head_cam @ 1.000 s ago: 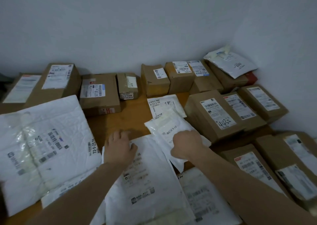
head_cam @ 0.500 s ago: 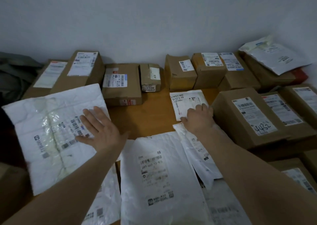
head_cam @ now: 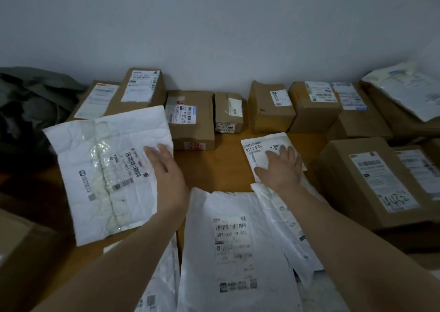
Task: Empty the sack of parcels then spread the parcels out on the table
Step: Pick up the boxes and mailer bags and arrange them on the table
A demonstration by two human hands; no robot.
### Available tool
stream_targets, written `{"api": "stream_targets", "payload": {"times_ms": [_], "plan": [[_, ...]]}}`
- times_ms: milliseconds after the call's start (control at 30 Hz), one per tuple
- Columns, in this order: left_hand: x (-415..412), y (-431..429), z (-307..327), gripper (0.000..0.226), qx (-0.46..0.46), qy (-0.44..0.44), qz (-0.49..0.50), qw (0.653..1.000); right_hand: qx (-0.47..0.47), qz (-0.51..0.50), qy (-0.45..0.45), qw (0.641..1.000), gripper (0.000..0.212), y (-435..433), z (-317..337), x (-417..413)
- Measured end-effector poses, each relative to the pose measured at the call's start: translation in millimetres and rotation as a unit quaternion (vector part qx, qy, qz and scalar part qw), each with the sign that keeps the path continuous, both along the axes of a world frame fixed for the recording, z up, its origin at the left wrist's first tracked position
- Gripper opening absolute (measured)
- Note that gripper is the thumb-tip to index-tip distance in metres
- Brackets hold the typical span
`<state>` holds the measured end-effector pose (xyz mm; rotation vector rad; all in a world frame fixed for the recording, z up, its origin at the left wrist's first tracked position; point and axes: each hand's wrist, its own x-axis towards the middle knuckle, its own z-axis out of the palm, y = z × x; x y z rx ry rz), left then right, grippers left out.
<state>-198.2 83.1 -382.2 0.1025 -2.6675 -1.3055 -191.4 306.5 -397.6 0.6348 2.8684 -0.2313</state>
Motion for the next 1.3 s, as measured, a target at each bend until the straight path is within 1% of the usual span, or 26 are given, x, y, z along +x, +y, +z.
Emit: {"api": "stream_targets", "payload": {"times_ms": [33,67,133,200,233,300,367,433,467,500,567,633,667,700,733,767,800,833,867,900,933,1000,1100,1167,1233,1300], "plan": [[-2,3,5,0.062,-0.012,0.021,-0.022,0.999,0.000,0.021,0.010,1.000,0.064,-4,1,-3],[-2,5,9,0.067,0.003,0.034,-0.041,0.999,-0.006,0.030,0.002,1.000,0.066,-8,1,-6],[-5,6,15,0.069,-0.020,0.062,-0.086,0.994,-0.036,-0.016,-0.046,0.998,0.079,-13,1,-9],[-5,9,23,0.067,-0.045,0.061,-0.140,0.987,-0.076,-0.080,-0.083,0.990,0.093,-11,-3,-9],[-7,9,22,0.066,-0.070,0.059,-0.161,0.983,-0.083,-0.091,-0.090,0.988,0.095,-10,-4,-8],[-9,11,17,0.064,-0.120,0.065,-0.210,0.968,-0.076,-0.088,-0.081,0.990,0.092,-9,-5,-8],[-6,10,8,0.059,-0.157,0.024,-0.302,0.940,-0.064,-0.073,-0.081,0.992,0.088,-8,-4,-6],[0,8,-2,0.081,-0.244,-0.005,-0.323,0.915,-0.064,-0.063,-0.088,0.992,0.087,-7,-4,-4],[5,6,-3,0.088,-0.268,-0.006,-0.340,0.902,-0.068,-0.062,-0.089,0.992,0.087,-5,-4,-3],[7,4,-6,0.091,-0.277,-0.003,-0.359,0.891,-0.075,-0.064,-0.088,0.991,0.086,-3,-4,-2],[13,0,-6,0.091,-0.281,-0.042,-0.400,0.871,-0.066,-0.058,-0.065,0.994,0.082,-1,1,2],[16,-3,-4,0.084,-0.293,-0.077,-0.404,0.863,-0.047,-0.011,0.008,0.999,0.066,-5,9,5],[16,-7,-4,0.080,-0.313,-0.080,-0.390,0.862,-0.067,0.023,0.052,0.996,0.053,-8,11,6],[15,-12,-5,0.076,-0.339,-0.079,-0.378,0.858,-0.115,0.050,0.066,0.990,0.038,-12,15,7],[14,-16,-4,0.068,-0.355,-0.064,-0.372,0.855,-0.168,0.067,0.034,0.983,0.027,-17,20,9],[12,-22,-4,0.056,-0.361,-0.021,-0.374,0.854,-0.205,0.087,-0.037,0.974,0.023,-23,24,12],[9,-27,-4,0.041,-0.368,0.032,-0.380,0.848,-0.204,0.120,-0.118,0.964,0.033,-27,27,14],[5,-32,-7,0.028,-0.373,0.081,-0.380,0.842,-0.170,0.164,-0.194,0.952,0.048,-30,29,17],[2,-37,-8,0.024,-0.374,0.109,-0.375,0.841,-0.128,0.207,-0.239,0.940,0.064,-33,29,20],[1,-40,-8,0.021,-0.375,0.116,-0.371,0.841,-0.096,0.246,-0.256,0.930,0.072,-37,29,24],[1,-42,-6,0.018,-0.379,0.111,-0.376,0.838,-0.081,0.271,-0.254,0.925,0.072,-40,28,27],[4,-43,-5,0.034,-0.376,0.098,-0.398,0.831,-0.088,0.287,-0.232,0.925,0.063,-47,26,33],[10,-44,-4,0.045,-0.365,0.082,-0.410,0.832,-0.160,0.264,-0.195,0.931,0.049,-47,27,42],[16,-42,-1,0.043,-0.350,0.057,-0.407,0.842,-0.224,0.223,-0.174,0.933,0.047,-41,36,48],[23,-42,0,0.038,-0.355,-0.001,-0.416,0.837,-0.277,0.188,-0.156,0.929,0.044,-35,47,52],[29,-43,-4,0.036,-0.323,-0.029,-0.428,0.844,-0.289,0.183,-0.126,0.931,0.041,-32,54,53]]}}
